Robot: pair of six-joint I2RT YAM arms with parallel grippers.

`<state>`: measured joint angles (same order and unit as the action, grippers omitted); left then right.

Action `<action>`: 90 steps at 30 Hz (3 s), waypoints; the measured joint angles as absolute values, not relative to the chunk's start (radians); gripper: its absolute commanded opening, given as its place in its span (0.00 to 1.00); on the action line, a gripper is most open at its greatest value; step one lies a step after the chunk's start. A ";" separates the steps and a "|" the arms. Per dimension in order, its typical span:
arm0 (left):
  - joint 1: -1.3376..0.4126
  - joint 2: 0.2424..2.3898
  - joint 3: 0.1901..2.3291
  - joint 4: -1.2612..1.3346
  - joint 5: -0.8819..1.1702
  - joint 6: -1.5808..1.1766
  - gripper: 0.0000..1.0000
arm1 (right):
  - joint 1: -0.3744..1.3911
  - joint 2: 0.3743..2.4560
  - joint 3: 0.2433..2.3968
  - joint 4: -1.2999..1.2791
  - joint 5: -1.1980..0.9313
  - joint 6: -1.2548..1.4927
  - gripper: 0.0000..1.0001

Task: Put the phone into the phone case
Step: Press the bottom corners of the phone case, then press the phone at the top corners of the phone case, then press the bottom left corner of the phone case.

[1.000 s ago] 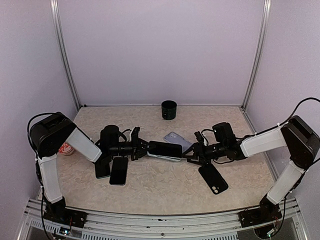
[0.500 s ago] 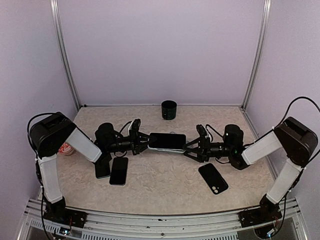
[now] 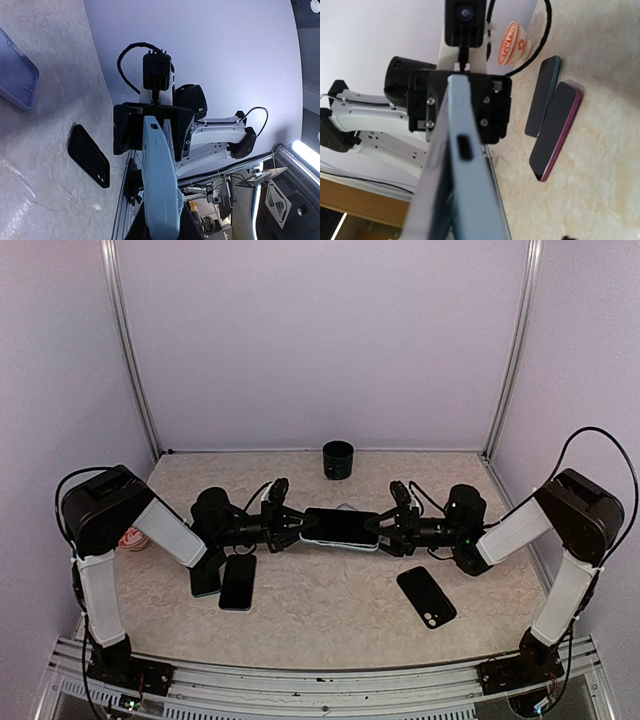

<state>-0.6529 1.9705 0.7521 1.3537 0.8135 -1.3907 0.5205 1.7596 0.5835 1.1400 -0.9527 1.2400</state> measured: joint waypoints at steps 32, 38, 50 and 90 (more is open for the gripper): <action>-0.653 1.974 0.752 1.352 0.822 -1.375 0.02 | 0.528 1.784 0.610 1.188 -0.983 1.271 0.00; -0.651 1.984 0.752 1.351 0.821 -1.364 0.26 | 0.530 1.765 0.623 1.103 -0.972 1.212 0.00; -0.645 1.984 0.753 1.323 0.808 -1.362 0.31 | 0.562 1.670 0.698 0.762 -0.899 1.017 0.00; -0.643 1.977 0.755 1.351 0.815 -1.344 0.00 | 0.589 1.548 0.630 0.617 -0.879 1.034 0.33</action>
